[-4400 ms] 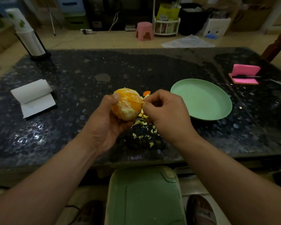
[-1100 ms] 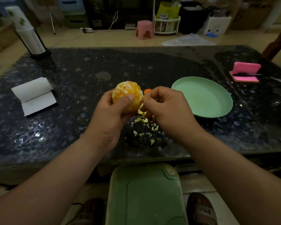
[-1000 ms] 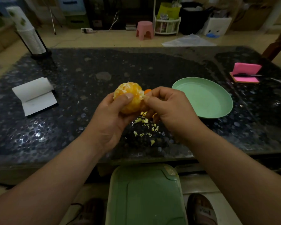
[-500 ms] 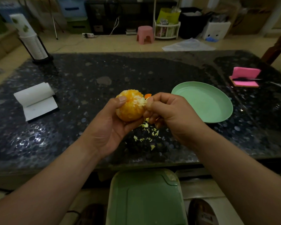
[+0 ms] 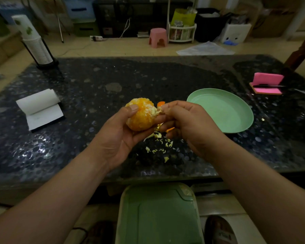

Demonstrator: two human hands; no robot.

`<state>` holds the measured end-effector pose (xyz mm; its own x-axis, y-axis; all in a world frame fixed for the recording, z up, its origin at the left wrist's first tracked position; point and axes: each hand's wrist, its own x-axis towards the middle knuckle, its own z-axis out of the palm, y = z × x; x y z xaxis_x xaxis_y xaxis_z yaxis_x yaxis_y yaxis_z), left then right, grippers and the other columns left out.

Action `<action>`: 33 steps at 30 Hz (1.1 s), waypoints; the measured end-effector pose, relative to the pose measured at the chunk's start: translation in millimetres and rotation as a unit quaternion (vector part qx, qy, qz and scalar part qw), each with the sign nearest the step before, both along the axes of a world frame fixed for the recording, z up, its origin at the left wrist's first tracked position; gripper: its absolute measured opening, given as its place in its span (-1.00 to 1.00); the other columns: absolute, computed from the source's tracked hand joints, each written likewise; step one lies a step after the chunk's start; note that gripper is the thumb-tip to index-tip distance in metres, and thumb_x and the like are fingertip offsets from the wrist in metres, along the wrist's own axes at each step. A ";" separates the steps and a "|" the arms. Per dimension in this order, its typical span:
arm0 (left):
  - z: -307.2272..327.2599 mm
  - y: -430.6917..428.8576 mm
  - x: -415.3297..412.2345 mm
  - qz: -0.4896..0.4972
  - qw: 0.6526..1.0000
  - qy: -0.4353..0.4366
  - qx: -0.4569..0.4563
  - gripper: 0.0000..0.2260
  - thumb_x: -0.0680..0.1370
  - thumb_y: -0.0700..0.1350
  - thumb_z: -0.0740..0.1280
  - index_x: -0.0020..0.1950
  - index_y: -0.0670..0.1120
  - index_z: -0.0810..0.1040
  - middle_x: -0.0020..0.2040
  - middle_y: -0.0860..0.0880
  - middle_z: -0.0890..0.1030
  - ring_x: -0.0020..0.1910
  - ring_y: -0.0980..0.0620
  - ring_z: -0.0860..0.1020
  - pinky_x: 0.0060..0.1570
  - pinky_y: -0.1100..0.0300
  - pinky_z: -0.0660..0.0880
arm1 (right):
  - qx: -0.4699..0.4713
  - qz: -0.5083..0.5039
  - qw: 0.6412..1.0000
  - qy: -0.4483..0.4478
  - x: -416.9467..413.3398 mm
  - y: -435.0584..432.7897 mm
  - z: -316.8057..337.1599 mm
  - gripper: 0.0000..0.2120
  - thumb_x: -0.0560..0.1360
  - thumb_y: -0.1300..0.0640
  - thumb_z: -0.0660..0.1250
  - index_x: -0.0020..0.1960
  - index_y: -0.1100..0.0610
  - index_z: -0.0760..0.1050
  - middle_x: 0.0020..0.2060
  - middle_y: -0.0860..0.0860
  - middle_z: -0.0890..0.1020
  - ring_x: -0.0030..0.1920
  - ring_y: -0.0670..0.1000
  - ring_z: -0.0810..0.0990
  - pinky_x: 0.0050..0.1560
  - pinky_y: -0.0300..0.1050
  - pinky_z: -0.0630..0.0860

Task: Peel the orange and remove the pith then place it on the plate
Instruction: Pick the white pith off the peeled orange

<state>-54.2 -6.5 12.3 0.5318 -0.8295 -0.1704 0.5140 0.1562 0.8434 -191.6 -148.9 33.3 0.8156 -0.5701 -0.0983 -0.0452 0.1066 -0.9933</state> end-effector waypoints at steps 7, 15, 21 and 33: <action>2.9 -2.4 -4.1 0.042 0.999 0.009 0.009 -0.67 0.66 -0.08 0.31 0.38 -0.19 0.56 0.32 -0.26 0.67 0.31 -0.23 0.65 0.24 -0.07 0.65 | -0.106 -0.008 0.994 0.029 0.4 4.4 -5.0 -0.90 0.62 0.12 0.48 0.03 0.16 0.66 -0.14 0.11 0.77 -0.20 -0.02 0.72 -0.18 -0.12 0.64; 4.7 0.6 -4.7 0.034 0.999 0.027 0.004 -0.61 0.63 -0.06 0.33 0.41 -0.19 0.54 0.32 -0.24 0.67 0.29 -0.20 0.66 0.14 0.02 0.68 | -0.112 -0.014 0.993 0.026 1.6 1.4 -6.1 -0.89 0.63 0.15 0.45 -0.08 0.11 0.62 -0.22 0.07 0.73 -0.24 0.00 0.66 -0.23 -0.15 0.58; 1.1 2.5 1.3 0.036 0.998 0.044 -0.001 -0.52 0.58 -0.02 0.39 0.46 -0.17 0.51 0.37 -0.26 0.64 0.32 -0.26 0.64 0.13 -0.02 0.69 | -0.114 -0.033 0.992 0.041 2.5 -2.4 -8.9 -0.89 0.62 0.17 0.44 -0.09 0.13 0.62 -0.24 0.07 0.72 -0.27 -0.03 0.64 -0.28 -0.22 0.55; 1.7 5.9 9.8 0.014 0.995 0.095 0.011 -0.45 0.62 0.12 0.32 0.51 -0.19 0.48 0.37 -0.35 0.60 0.17 -0.30 0.70 0.12 -0.05 0.68 | -0.120 -0.050 0.990 0.063 5.9 -9.9 -17.3 -0.89 0.61 0.17 0.44 -0.08 0.17 0.63 -0.26 0.06 0.72 -0.27 -0.02 0.64 -0.32 -0.24 0.53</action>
